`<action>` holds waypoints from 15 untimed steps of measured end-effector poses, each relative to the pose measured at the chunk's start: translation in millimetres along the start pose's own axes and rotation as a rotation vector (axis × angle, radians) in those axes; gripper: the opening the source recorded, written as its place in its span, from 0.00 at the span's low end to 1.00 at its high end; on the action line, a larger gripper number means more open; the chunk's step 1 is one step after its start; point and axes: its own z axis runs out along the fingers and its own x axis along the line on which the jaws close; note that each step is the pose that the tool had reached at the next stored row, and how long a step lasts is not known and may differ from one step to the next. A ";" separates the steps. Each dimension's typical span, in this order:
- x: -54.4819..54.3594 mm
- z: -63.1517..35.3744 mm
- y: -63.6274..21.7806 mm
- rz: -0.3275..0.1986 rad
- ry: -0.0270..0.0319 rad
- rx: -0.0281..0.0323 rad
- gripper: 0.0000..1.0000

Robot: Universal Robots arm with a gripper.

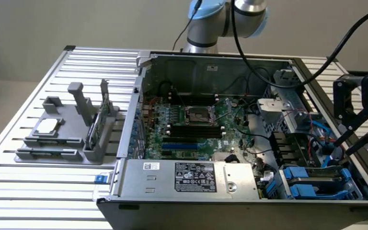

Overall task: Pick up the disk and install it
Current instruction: 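Insert the first disk wire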

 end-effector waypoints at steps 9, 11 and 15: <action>-3.8 9.0 1.6 0.040 0.0058 -0.0068 0.25; -4.7 12.3 1.4 0.050 0.0055 -0.0075 0.25; -6.9 19.4 1.6 0.066 0.0052 -0.0085 0.25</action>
